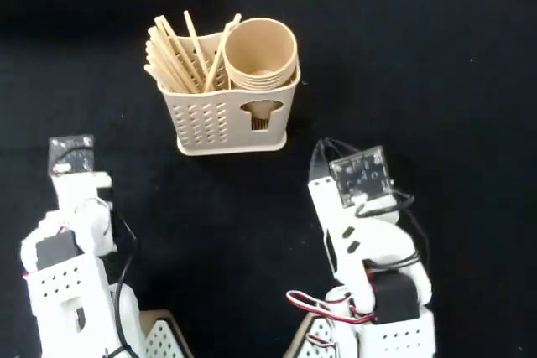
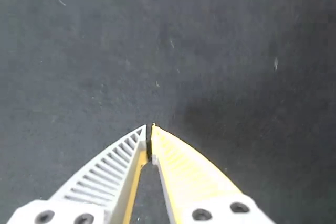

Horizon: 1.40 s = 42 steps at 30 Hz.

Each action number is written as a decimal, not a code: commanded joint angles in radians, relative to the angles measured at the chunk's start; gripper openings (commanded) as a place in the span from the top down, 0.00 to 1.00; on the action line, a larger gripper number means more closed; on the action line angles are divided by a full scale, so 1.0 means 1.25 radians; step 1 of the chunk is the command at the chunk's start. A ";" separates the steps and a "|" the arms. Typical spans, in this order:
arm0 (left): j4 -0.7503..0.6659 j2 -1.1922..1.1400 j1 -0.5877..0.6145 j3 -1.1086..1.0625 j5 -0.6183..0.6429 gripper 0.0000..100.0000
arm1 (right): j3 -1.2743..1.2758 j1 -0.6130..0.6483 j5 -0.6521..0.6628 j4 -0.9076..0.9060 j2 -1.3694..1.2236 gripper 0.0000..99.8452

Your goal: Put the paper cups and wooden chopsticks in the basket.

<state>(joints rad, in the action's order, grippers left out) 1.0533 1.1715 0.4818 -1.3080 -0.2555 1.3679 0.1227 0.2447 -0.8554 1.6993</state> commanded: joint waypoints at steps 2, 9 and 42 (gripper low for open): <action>0.025 0.068 -0.003 0.084 0.080 0.97 | 0.100 -0.036 -0.077 -0.006 0.126 0.99; 0.049 0.399 -0.120 -0.088 0.096 0.97 | 0.207 -0.029 -0.103 -0.001 0.141 0.98; 0.174 0.519 -0.239 -0.311 0.331 0.97 | 0.253 -0.112 -0.279 -0.349 0.134 0.98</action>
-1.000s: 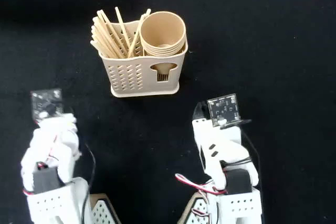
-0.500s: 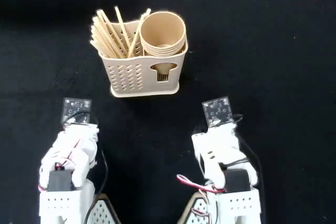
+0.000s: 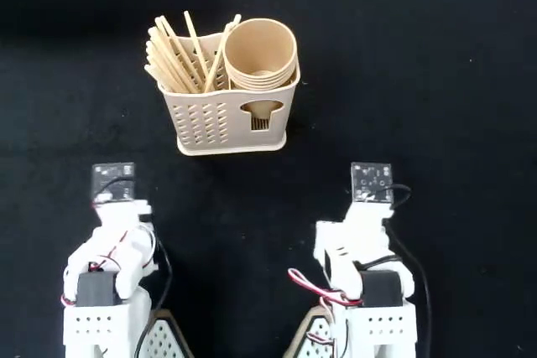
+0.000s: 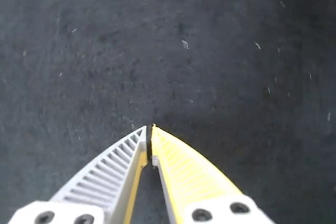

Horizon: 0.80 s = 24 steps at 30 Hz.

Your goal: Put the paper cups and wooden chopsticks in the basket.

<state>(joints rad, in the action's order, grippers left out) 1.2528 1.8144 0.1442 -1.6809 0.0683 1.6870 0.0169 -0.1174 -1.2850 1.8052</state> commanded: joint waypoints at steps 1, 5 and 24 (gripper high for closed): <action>0.015 0.005 0.041 -0.013 0.066 0.97 | -0.002 -0.033 0.023 -0.005 0.050 0.98; 0.015 0.004 0.042 -0.013 0.025 0.97 | -0.002 -0.037 0.038 -0.005 0.050 0.98; 0.017 0.009 0.037 -0.013 0.025 0.97 | -0.002 -0.033 0.036 -0.005 0.057 0.98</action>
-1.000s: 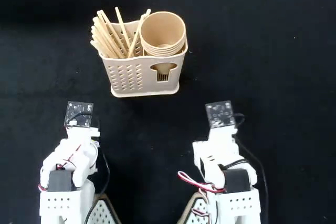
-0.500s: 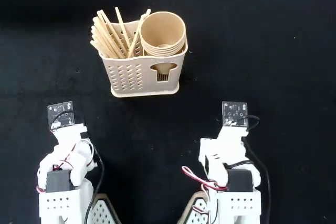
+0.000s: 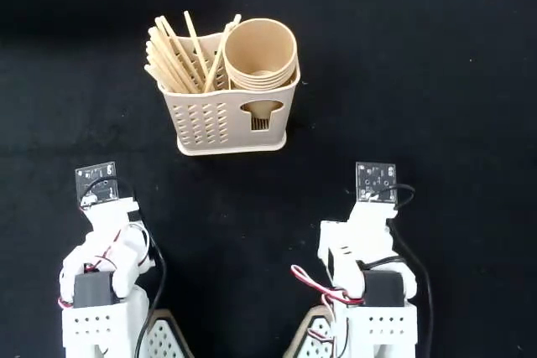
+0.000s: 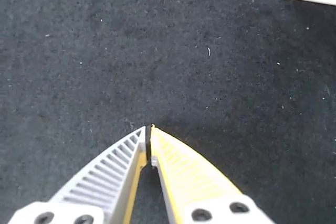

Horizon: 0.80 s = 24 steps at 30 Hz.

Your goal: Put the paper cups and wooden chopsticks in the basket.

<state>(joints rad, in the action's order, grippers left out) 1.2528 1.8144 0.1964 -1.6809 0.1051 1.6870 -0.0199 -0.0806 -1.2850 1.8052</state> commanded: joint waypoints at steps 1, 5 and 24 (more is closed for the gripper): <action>0.017 0.010 -0.010 -0.013 -0.005 0.97 | -0.002 -0.004 0.006 -0.005 0.057 0.98; 0.018 0.010 -0.024 -0.013 -0.004 0.97 | -0.002 -0.004 0.006 -0.005 0.057 0.98; 0.016 0.004 -0.021 -0.013 -0.004 0.97 | -0.002 -0.004 0.006 -0.005 0.053 0.98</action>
